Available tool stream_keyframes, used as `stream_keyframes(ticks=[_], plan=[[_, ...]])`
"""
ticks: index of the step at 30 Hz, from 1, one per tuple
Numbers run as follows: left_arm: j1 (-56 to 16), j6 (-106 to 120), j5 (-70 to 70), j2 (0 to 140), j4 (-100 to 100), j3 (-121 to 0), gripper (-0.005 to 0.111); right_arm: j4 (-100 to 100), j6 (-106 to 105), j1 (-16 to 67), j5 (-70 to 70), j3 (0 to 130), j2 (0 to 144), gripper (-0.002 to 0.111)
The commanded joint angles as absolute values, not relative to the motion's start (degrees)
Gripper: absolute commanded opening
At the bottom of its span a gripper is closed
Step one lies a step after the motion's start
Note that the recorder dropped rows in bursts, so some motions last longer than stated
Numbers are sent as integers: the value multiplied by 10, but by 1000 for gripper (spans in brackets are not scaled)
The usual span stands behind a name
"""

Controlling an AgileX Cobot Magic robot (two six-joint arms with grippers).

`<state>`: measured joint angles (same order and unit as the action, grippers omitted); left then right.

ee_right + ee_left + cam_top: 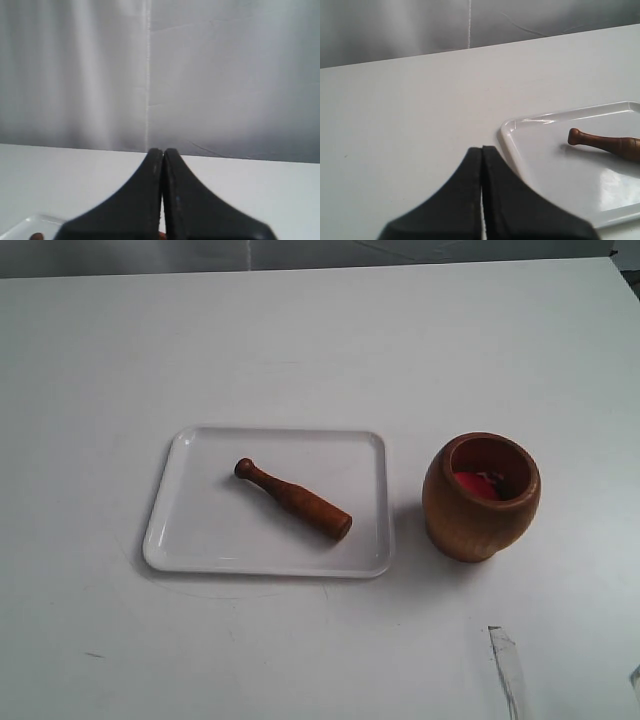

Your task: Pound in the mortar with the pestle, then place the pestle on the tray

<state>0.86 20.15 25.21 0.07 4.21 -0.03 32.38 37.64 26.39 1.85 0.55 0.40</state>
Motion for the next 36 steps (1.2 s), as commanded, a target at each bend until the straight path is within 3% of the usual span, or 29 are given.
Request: stream_keyframes(ticks=[1, 12, 18, 20, 25, 36], plan=[[4, 197, 250, 0, 38, 0, 0, 311, 376, 205, 0, 0, 0, 0], [4, 197, 250, 0, 38, 0, 0, 297, 327, 200, -11, 0, 0, 0], [4, 197, 250, 0, 38, 0, 0, -37, -63, 200, -21, 0, 0, 0], [4, 197, 250, 0, 38, 0, 0, -66, -121, 200, -38, 0, 0, 0], [4, 197, 250, 0, 38, 0, 0, -38, -127, 190, -63, 0, 0, 0], [4, 197, 250, 0, 38, 0, 0, -25, -84, 57, -102, 0, 0, 0]])
